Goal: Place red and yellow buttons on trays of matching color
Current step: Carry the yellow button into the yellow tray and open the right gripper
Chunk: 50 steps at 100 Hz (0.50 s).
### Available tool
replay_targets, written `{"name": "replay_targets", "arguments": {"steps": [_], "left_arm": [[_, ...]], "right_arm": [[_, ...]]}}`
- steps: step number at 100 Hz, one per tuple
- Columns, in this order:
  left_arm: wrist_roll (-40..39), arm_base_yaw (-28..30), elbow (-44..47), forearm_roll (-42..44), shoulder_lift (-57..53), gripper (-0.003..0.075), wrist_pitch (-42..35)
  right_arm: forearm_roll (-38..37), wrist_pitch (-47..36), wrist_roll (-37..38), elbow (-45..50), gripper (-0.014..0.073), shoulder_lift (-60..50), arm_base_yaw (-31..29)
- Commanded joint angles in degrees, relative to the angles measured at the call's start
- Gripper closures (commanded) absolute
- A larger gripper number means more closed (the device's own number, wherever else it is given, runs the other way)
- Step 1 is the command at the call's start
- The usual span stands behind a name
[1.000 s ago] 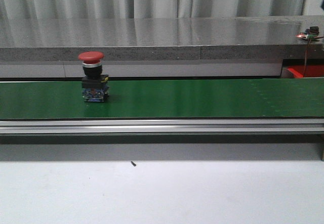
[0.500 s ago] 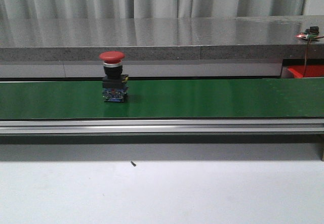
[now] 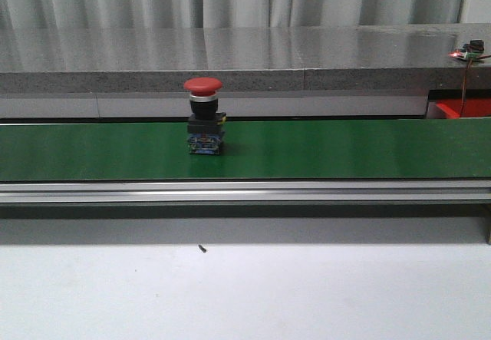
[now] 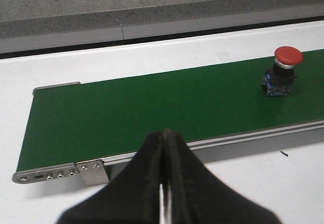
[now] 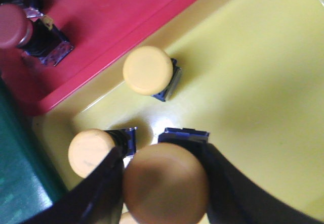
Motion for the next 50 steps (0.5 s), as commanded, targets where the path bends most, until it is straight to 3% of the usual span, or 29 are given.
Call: {"name": "replay_targets", "arguments": {"steps": [1,50], "left_arm": [[-0.34,-0.46,-1.53,-0.99,0.21,0.0740,-4.44],[-0.34,-0.46,-1.53,-0.99,0.21,0.0740,-4.44]], "right_arm": [[1.22,-5.58,0.20,0.21,0.0459,-1.29,-0.34],[3.62,-7.34,0.20,0.86,0.0459,9.02,-0.34]]}}
